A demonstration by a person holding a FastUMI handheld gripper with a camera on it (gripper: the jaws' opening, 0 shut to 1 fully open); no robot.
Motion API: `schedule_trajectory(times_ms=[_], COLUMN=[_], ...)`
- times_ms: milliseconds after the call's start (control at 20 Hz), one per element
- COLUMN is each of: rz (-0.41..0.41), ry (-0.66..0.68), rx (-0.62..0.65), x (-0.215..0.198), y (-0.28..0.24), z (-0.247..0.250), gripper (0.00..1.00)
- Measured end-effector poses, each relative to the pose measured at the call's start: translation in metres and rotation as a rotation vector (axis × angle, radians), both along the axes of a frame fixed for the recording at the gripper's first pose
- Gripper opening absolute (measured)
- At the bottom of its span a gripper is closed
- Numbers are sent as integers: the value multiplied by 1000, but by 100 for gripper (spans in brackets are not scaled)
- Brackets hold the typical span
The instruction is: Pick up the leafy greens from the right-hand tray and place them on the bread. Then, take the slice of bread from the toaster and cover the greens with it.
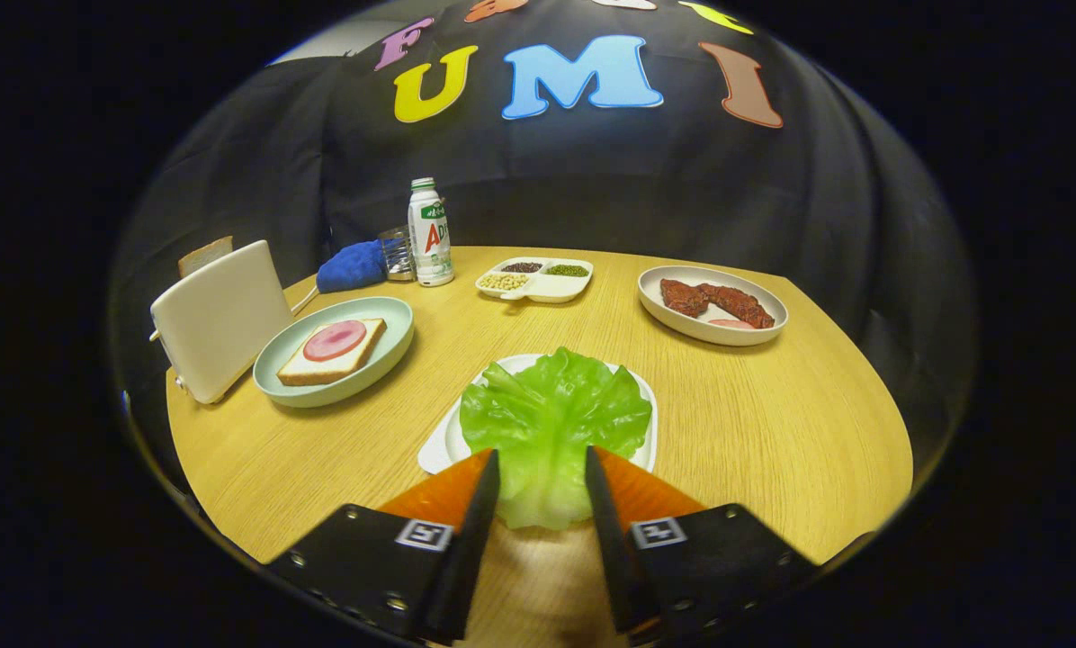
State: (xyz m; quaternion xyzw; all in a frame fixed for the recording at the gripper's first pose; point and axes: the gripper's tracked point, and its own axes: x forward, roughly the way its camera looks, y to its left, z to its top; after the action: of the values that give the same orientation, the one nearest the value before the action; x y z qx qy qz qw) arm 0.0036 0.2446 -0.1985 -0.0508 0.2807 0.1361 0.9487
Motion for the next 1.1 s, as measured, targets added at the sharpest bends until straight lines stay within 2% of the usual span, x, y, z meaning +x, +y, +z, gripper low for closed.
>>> schedule_trajectory(times_ms=[50,150,200,250,300,550,850,1100], rz=[2,33,-12,-1,5,63,68,140], ry=[16,40,35,59,61,5,-81,-130], rx=[15,14,4,0,10,-25,73,123], x=[2,5,-6,4,8,8,10,8], y=[3,6,-11,-7,-1,0,12,50], z=[-3,-4,19,-1,-4,19,64,98], gripper=[42,39,39,3,6,5,6,5])
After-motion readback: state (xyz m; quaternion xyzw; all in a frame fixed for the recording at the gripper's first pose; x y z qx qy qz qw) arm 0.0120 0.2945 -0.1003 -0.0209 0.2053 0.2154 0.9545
